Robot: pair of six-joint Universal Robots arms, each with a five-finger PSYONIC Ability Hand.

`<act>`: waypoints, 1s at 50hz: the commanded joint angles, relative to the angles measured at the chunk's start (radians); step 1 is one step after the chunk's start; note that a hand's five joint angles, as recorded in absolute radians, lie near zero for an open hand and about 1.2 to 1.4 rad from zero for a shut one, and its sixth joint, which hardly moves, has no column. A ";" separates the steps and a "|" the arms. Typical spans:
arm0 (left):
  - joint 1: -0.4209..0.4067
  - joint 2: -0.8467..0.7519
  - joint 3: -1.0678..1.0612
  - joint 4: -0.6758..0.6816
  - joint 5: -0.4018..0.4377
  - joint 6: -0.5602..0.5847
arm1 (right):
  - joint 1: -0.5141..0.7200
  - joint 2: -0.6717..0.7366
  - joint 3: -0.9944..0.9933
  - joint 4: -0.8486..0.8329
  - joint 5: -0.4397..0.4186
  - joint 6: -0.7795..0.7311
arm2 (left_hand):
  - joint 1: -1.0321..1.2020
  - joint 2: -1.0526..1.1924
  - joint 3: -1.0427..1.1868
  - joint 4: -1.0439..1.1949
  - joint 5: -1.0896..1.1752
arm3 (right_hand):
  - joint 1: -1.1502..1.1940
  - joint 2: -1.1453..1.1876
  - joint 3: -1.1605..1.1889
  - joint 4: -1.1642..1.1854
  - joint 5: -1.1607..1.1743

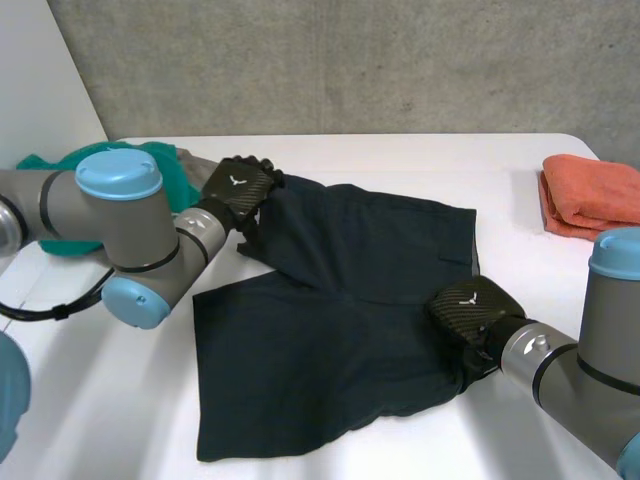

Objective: Fold the laundry.

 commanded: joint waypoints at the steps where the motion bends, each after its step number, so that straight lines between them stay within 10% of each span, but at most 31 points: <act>1: 0.002 -0.108 0.124 -0.091 0.057 0.019 | -0.005 0.003 0.022 -0.030 0.000 0.027 | 0.127 0.197 0.203 0.203 0.195 | 0.250 0.209 0.203 0.197 0.228; 50: 0.050 -0.269 0.267 -0.131 0.086 0.114 | -0.031 0.075 0.016 -0.063 0.006 0.017 | 0.438 0.509 0.515 0.515 0.506 | 0.250 0.209 0.203 0.197 0.228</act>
